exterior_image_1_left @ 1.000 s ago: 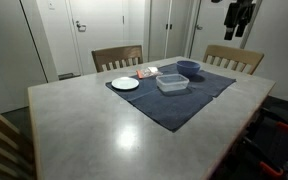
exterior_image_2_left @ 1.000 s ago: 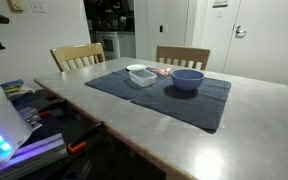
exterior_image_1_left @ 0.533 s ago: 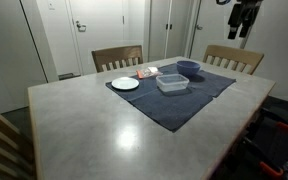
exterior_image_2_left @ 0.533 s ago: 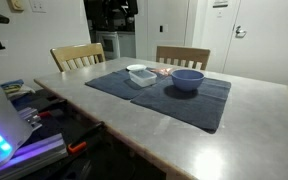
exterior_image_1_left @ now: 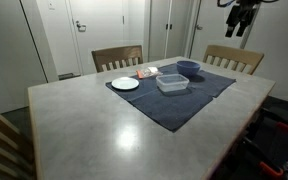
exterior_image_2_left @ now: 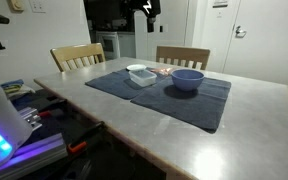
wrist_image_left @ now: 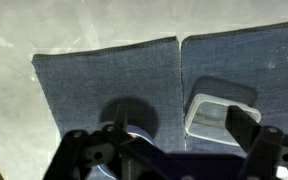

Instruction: Pour the contents from the blue bowl into the clear bowl

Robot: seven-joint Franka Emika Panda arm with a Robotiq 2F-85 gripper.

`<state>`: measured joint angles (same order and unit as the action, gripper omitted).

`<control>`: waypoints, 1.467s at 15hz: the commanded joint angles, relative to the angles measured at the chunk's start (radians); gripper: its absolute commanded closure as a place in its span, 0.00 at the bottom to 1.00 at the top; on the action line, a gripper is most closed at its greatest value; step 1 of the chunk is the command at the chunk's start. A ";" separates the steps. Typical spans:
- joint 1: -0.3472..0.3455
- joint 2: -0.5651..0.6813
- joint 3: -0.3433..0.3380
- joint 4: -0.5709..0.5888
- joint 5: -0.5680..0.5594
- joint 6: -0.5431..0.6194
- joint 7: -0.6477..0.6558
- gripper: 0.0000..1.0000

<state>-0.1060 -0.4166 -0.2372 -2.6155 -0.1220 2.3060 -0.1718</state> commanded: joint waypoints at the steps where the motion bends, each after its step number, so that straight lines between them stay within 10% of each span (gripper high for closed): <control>1: -0.008 0.097 -0.046 0.075 0.039 -0.011 -0.146 0.00; 22: -0.023 0.354 -0.085 0.311 0.241 0.096 -0.255 0.00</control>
<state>-0.1133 -0.1657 -0.3238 -2.3971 0.0637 2.4019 -0.3479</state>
